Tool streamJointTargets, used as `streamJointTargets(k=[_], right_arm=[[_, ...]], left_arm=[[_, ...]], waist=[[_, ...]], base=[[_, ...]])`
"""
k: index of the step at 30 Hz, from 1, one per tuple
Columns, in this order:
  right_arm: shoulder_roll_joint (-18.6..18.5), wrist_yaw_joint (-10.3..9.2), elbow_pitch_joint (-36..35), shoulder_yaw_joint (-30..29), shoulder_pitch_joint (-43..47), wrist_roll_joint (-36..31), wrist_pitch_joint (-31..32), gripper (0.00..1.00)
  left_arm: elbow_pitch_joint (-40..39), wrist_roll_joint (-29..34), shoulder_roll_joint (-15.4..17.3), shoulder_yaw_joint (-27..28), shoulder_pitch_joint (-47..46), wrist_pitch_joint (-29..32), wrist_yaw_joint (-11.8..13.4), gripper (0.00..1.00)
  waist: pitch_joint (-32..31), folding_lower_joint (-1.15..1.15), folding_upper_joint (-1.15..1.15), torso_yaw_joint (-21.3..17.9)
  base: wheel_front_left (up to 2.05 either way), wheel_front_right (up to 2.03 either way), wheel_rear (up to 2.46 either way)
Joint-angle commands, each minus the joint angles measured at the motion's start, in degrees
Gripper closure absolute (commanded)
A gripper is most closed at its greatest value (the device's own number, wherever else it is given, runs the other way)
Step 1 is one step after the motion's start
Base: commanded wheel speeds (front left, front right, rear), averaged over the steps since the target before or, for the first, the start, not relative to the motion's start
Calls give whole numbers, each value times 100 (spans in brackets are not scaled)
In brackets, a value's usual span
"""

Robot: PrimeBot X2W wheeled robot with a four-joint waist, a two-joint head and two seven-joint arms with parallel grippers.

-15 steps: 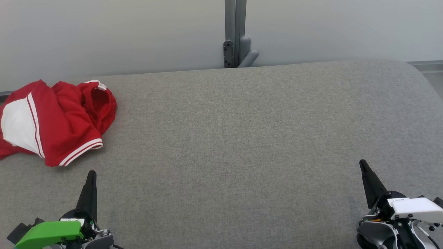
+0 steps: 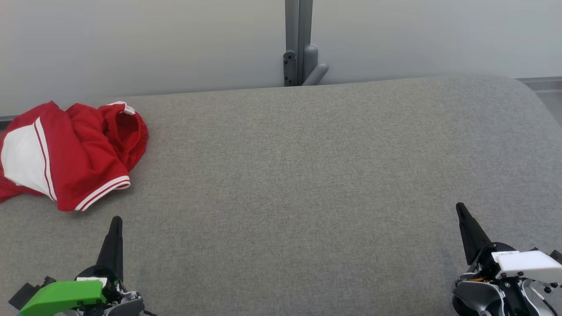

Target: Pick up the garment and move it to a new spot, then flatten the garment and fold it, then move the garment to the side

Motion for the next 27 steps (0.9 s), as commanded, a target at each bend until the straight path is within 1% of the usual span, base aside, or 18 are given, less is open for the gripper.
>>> streamJointTargets(k=[1,27], right_arm=[[1,2,17,-12,2,-25,21,100],[1,2,16,-13,2,-26,22,100]], left_arm=[[-12,-33,2,14,-60,27,-33,100],[-12,-33,2,14,-60,27,-33,100]], waist=[[0,0,13,0],[0,0,13,0]], base=[[0,0,0],[0,0,0]])
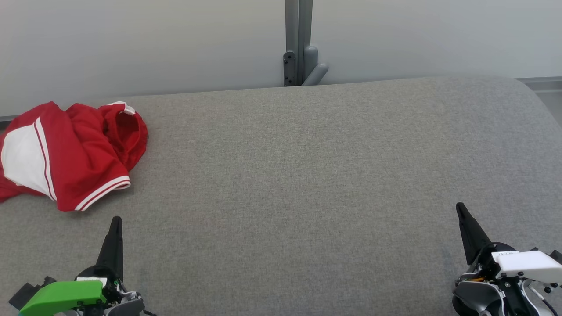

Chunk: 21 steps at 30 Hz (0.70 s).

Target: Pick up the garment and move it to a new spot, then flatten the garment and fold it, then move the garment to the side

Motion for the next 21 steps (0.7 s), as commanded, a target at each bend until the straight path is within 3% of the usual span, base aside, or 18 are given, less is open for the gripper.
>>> streamJointTargets(k=[1,9,10,21], right_arm=[[0,2,15,-13,2,-25,22,100],[0,2,15,-13,2,-25,23,100],[2,0,16,2,4,1,-2,0],[48,-2,184,162,91,-117,-226,0]], left_arm=[[-12,-33,2,14,-60,27,-33,100],[-12,-33,2,14,-60,26,-33,100],[16,1,-1,-4,5,-3,2,0],[132,132,-33,-229,139,-229,7,0]], waist=[[0,0,13,0],[0,0,13,0],[0,0,0,0],[1,0,1,0]], base=[[0,0,0],[0,0,0],[0,0,0],[0,0,0]])
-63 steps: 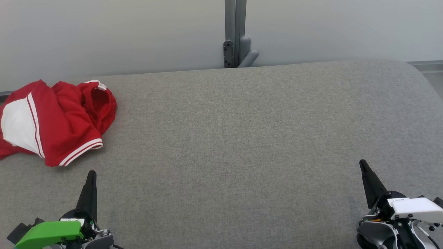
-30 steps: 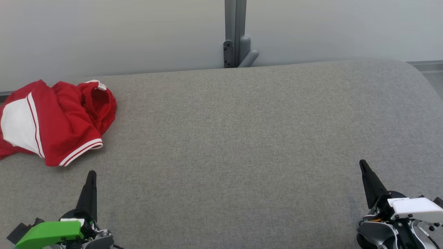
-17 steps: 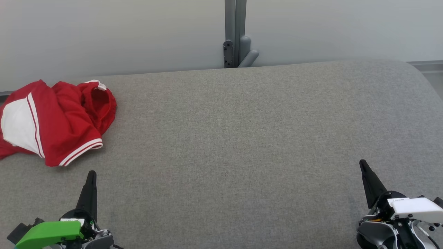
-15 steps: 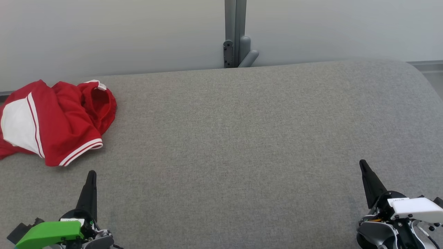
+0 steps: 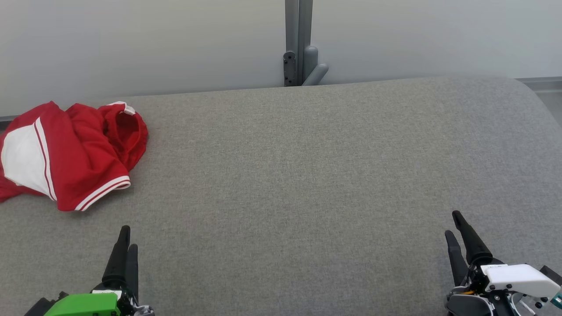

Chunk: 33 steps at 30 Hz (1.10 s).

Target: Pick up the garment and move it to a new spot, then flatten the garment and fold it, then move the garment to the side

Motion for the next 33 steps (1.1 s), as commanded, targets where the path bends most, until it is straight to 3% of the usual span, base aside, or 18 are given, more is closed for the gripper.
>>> streamJointTargets(k=[1,10,19,33], right_arm=[[-29,0,-99,36,-66,-87,-77,0],[-37,1,-140,61,-82,-514,-316,0],[-44,1,-337,-23,-92,-1251,-531,0],[-52,2,-805,91,-89,-3132,-829,0]], left_arm=[[-131,101,20,-50,-72,-63,-5,0],[-286,604,26,-207,-89,-307,31,0],[-586,1565,32,-349,-130,-525,211,0],[-924,3287,41,-599,-165,-827,487,0]], waist=[[0,0,0,0],[-1,0,1,1],[-2,0,2,-4],[7,0,4,1]], base=[[0,0,0],[0,0,0],[0,0,0],[0,0,0]])
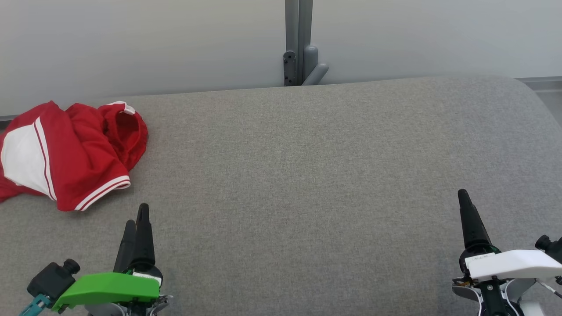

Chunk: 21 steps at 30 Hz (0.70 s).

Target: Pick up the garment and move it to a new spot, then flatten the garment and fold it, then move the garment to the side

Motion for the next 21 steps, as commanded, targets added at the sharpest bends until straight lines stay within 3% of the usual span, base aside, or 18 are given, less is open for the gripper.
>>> streamJointTargets(k=[1,7,21], right_arm=[[-38,2,-153,25,-79,-294,-68,0],[-42,2,-281,152,-38,-1135,-199,0],[-49,3,-367,265,29,-2286,-425,0]], left_arm=[[-120,302,36,-29,-132,-61,41,0],[-175,1130,39,-56,-86,-195,97,0],[-187,2229,47,-93,21,-424,187,0]], waist=[[1,0,3,1],[10,0,4,-7],[11,0,6,-17]], base=[[0,0,0],[0,0,0],[0,0,0]])
